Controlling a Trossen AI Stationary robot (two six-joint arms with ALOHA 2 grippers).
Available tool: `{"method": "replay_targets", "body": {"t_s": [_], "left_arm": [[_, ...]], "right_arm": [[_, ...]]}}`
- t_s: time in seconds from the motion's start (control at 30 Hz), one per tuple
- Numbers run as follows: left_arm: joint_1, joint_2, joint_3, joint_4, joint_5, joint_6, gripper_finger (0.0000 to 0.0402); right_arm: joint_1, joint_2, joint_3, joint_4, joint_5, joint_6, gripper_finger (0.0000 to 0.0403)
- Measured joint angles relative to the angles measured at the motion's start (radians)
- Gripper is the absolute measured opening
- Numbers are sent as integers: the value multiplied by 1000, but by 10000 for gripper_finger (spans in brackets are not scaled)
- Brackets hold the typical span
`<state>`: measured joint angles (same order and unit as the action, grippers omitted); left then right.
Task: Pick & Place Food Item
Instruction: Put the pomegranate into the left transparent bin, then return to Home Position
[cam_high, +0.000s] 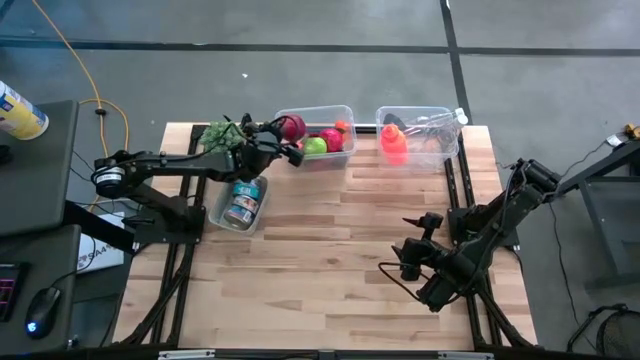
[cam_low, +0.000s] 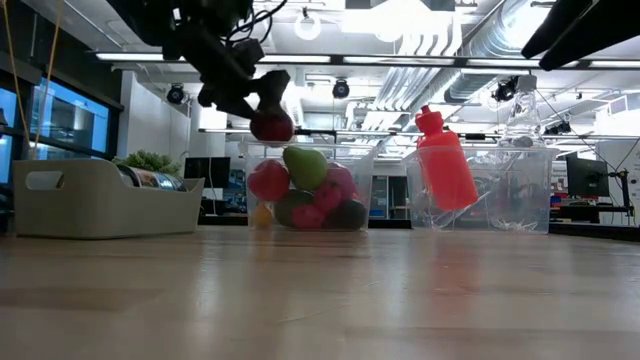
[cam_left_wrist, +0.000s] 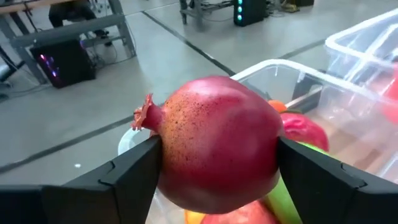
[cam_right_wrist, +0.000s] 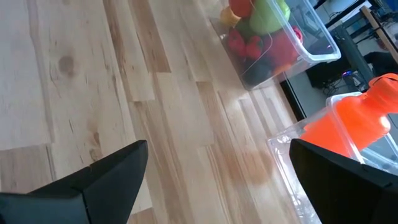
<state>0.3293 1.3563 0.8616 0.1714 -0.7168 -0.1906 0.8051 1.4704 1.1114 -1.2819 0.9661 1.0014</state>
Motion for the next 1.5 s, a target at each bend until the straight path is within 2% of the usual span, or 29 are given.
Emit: {"method": "replay_targets", "body": {"t_s": [0.17,0.3,0.53,0.63,0.73,0.93,1.07,1.23,1.37,1.5], "left_arm": [[-1,0,0,3,6,-28,301],[-1,0,0,3,7,35,302],[-14,-2,0,21,14,7,303],[-76,-22,0,21,67,41,304],[-171,-53,0,17,125,83,304],[-338,-171,2,-107,329,-49,304],[-437,-230,2,-166,454,-60,304],[-548,-249,2,-151,453,-71,304],[-597,-233,2,-100,453,-104,304],[-607,-204,2,-100,484,-113,304]], "right_arm": [[0,0,0,1,0,27,382],[0,0,0,1,-6,98,382],[0,0,0,13,-15,139,382],[0,0,0,49,51,220,382],[0,0,0,80,82,217,382],[-2,0,0,243,173,73,382],[-15,0,0,349,206,-92,382],[-50,4,0,568,209,-224,382],[-97,23,0,775,194,-428,382],[-156,25,0,1026,88,-682,382]]}}
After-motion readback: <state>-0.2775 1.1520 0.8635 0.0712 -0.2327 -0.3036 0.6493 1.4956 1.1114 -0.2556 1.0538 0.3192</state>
